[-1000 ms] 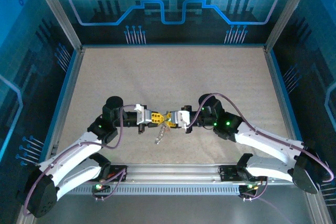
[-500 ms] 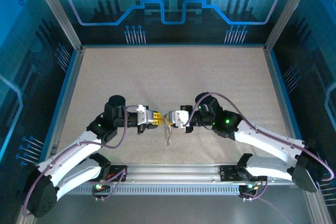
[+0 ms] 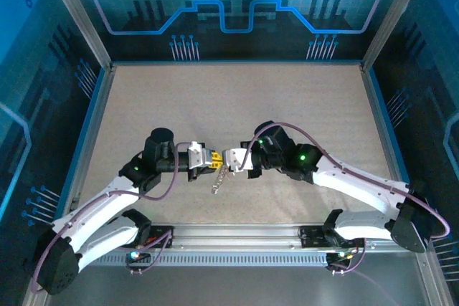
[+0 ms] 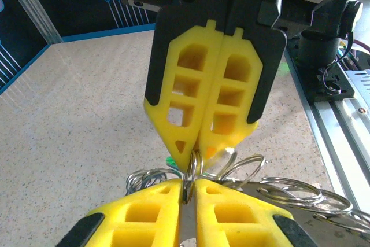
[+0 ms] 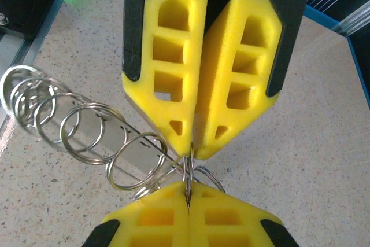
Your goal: Put the keys on the keyring
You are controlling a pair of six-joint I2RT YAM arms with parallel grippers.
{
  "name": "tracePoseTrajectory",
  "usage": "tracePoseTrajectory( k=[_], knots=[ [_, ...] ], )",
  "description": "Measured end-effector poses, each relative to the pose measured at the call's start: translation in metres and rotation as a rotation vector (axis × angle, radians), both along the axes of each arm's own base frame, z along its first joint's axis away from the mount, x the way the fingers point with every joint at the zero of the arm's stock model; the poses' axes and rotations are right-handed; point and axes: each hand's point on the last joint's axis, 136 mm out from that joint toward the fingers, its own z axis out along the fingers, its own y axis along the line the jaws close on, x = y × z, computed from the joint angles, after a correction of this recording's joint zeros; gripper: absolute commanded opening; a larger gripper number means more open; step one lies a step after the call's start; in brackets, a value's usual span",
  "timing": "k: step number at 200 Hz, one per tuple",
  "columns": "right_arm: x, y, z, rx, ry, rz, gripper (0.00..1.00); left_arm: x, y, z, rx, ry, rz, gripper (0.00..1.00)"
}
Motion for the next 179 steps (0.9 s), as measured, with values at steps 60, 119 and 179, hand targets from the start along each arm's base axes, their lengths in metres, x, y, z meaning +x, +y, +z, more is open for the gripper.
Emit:
tracePoseTrajectory(
  k=[60, 119, 179],
  knots=[
    [0.0017, 0.0003, -0.0026, -0.006, 0.009, -0.011, 0.00, 0.0006, -0.0006, -0.0024, 0.002, 0.018, 0.003, 0.10],
    [0.0012, 0.0009, -0.0020, 0.003, 0.027, -0.021, 0.00, 0.0006, -0.0006, -0.0024, 0.000, 0.025, 0.005, 0.15],
    [0.0000, 0.0058, 0.0042, 0.036, 0.028, -0.007, 0.00, 0.0006, -0.0006, -0.0024, 0.000, 0.025, 0.005, 0.15]
  ],
)
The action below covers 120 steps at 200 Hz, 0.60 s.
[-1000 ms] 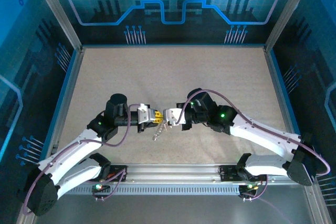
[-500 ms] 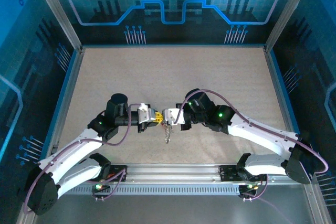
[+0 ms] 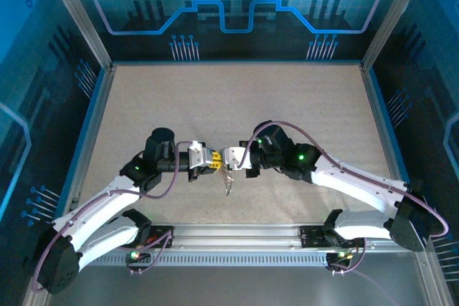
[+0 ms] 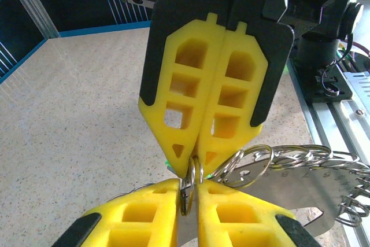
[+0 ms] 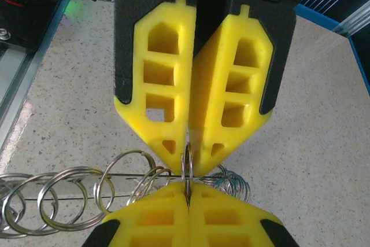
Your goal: Put the keys on the keyring
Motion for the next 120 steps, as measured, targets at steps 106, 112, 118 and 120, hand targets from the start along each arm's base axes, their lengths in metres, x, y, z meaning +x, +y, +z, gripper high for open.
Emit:
tracePoseTrajectory(
  k=[106, 112, 118, 120],
  knots=[
    [0.0009, 0.0021, 0.0004, 0.008, 0.007, -0.009, 0.12, 0.0022, 0.0003, 0.0017, 0.000, 0.001, 0.012, 0.00],
    [0.0008, 0.0022, 0.0007, 0.010, 0.009, -0.010, 0.16, 0.0021, 0.0003, 0.0020, -0.001, 0.001, 0.012, 0.00],
    [0.0009, 0.0023, 0.0014, 0.015, 0.011, -0.010, 0.20, 0.0015, 0.0000, 0.0023, -0.003, 0.002, 0.008, 0.00],
    [0.0007, 0.0023, 0.0018, 0.018, 0.017, -0.011, 0.21, 0.0013, -0.0001, 0.0026, -0.005, 0.003, 0.007, 0.00]
  ],
)
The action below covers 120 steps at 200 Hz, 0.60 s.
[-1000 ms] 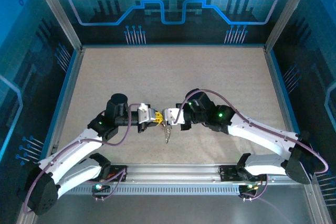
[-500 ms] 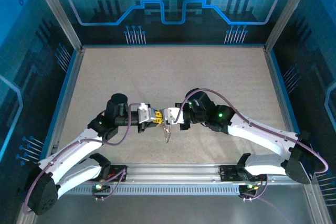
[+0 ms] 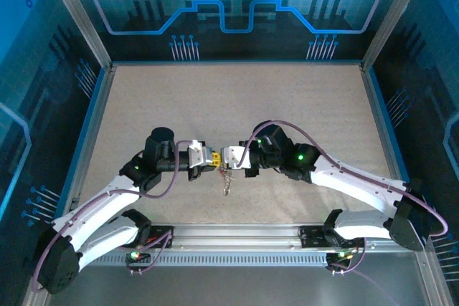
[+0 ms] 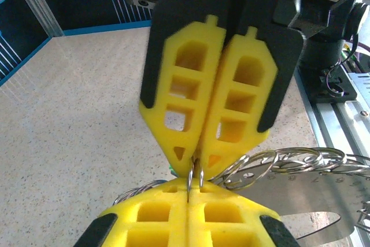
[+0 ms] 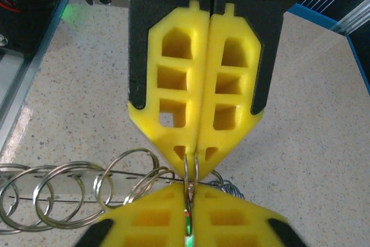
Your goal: Put the keys on the keyring
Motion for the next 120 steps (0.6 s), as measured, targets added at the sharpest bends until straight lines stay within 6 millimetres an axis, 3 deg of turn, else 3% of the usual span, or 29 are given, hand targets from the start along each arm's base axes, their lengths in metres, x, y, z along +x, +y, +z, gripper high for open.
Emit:
tracePoseTrajectory(
  k=[20, 63, 120],
  knots=[
    [0.000, -0.003, 0.009, 0.042, -0.005, 0.008, 0.26, -0.003, -0.002, 0.005, -0.023, -0.002, -0.015, 0.00],
    [-0.005, -0.019, 0.042, 0.153, -0.049, 0.022, 0.27, -0.006, -0.005, 0.024, -0.105, -0.036, -0.037, 0.00],
    [-0.014, -0.022, 0.042, 0.173, -0.030, 0.057, 0.23, -0.012, -0.009, 0.037, -0.181, -0.030, -0.071, 0.00]
  ],
)
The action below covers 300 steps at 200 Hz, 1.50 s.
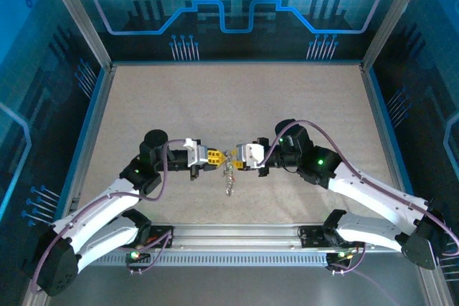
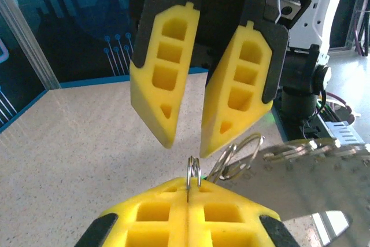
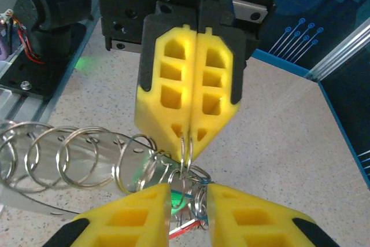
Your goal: Put the keys on the keyring
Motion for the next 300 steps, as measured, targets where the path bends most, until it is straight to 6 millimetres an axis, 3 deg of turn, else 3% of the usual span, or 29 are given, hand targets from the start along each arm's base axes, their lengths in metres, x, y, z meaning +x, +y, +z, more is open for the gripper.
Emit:
tracePoseTrajectory(
  k=[82, 148, 179, 218, 300],
  knots=[
    [0.002, 0.006, -0.005, 0.016, 0.037, 0.003, 0.19, -0.001, -0.002, 0.006, -0.031, -0.006, -0.017, 0.00],
    [0.002, 0.009, -0.003, 0.035, 0.062, 0.004, 0.05, 0.002, -0.004, 0.004, -0.045, 0.009, -0.017, 0.00],
    [0.003, 0.008, -0.006, 0.022, 0.069, -0.010, 0.00, 0.003, -0.004, 0.001, -0.032, 0.012, -0.012, 0.19],
    [0.010, -0.002, -0.023, -0.074, 0.080, -0.074, 0.00, 0.006, -0.001, -0.015, 0.066, 0.046, 0.007, 0.21],
    [0.017, 0.005, -0.031, -0.159, 0.042, -0.106, 0.00, 0.022, -0.001, -0.029, 0.129, 0.120, 0.075, 0.21]
  ],
)
